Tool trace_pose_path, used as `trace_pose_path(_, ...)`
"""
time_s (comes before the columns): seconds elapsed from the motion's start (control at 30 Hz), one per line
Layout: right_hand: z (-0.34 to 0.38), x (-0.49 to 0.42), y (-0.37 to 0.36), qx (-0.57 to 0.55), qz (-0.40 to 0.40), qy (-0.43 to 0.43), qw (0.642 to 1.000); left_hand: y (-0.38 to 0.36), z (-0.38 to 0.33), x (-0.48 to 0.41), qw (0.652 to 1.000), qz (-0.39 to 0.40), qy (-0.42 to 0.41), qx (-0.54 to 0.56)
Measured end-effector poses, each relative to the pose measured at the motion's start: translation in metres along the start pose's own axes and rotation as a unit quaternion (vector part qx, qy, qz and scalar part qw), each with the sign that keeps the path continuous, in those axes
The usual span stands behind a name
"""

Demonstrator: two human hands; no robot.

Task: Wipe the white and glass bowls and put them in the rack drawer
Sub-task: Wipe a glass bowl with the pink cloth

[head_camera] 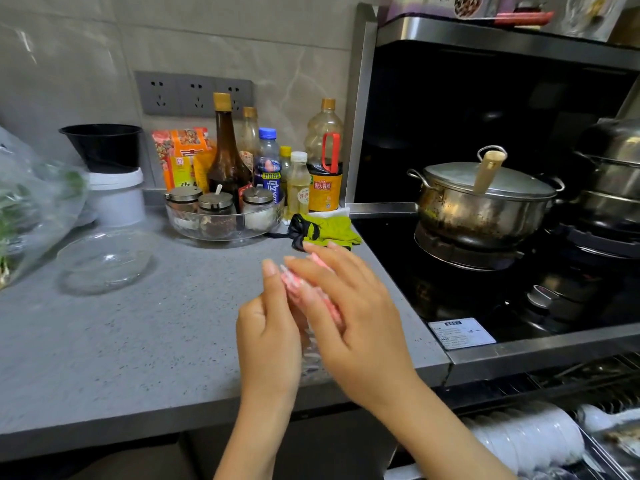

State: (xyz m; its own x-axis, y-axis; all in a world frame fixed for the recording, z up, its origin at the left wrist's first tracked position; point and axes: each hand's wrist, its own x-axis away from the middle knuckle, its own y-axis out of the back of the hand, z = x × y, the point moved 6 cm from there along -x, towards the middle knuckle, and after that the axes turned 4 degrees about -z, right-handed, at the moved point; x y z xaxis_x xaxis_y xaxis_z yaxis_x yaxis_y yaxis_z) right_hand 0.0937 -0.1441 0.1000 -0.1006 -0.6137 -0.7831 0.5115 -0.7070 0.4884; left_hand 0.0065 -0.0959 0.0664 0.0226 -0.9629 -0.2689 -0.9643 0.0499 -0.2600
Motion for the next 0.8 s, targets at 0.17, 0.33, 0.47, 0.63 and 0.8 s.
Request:
trace_pose_path(0.17, -0.035, -0.010, 0.004, -0.278, 0.070, -0.226, 0.931, 0.010, 0.001, -0.003, 0.998, 0.048, 0.014, 0.022)
trace_pose_path(0.33, -0.060, 0.016, 0.004, -0.336, -0.017, -0.458, 0.823, 0.010, 0.010, -0.008, 0.985, 0.079, 0.098, 0.118)
trace_pose_path(0.47, -0.055, 0.003, 0.014, -0.274, 0.015, -0.408, 0.871, 0.008, -0.003, -0.018, 0.991, 0.130, 0.000, 0.001)
trace_pose_path(0.63, -0.043, -0.010, 0.016, -0.230, 0.070, -0.313, 0.919, -0.006, -0.017, -0.019, 0.977, 0.166, -0.084, -0.108)
trace_pose_path(0.8, -0.039, 0.003, 0.012, -0.255, -0.002, -0.220, 0.942, 0.000, -0.008, -0.015, 0.991, 0.070, -0.067, -0.089)
